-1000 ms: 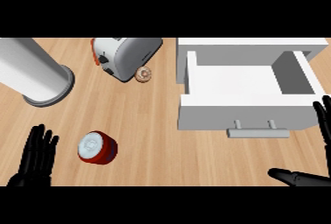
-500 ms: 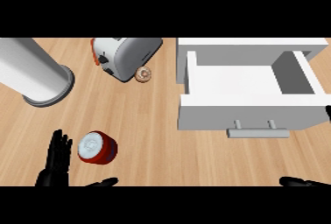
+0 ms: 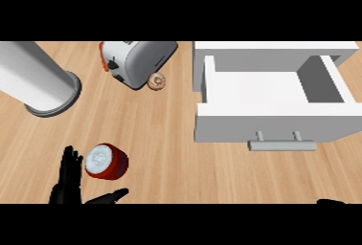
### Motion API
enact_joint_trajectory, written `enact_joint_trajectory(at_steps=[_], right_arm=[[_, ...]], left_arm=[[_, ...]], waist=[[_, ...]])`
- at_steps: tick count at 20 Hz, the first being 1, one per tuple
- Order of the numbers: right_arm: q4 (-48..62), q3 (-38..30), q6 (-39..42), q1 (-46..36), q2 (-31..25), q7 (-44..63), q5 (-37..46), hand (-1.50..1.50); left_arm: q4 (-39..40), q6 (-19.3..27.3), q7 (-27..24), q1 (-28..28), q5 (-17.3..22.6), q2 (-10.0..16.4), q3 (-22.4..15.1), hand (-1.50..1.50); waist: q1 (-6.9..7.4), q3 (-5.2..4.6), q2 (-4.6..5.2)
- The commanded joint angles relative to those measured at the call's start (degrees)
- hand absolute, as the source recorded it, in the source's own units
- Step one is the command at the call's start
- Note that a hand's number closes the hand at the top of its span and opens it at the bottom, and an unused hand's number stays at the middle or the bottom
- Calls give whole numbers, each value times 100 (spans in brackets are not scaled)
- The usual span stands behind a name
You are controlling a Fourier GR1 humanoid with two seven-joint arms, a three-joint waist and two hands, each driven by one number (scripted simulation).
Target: Pick up the can, place it into the drawer and close the drawer
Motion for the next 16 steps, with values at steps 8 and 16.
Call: enact_joint_trajectory(at_steps=[8, 16], right_arm=[[-473, -264, 156, 129, -17, 334, -122, -150], [128, -317, 465, 143, 186, -285, 64, -150]], left_arm=[[1608, -129, -670, -740, 338, -66, 431, -150], [2389, -307, -1002, -1188, 511, 139, 803, -150]], waist=[[-15, 0, -2], [-4, 2, 0]])
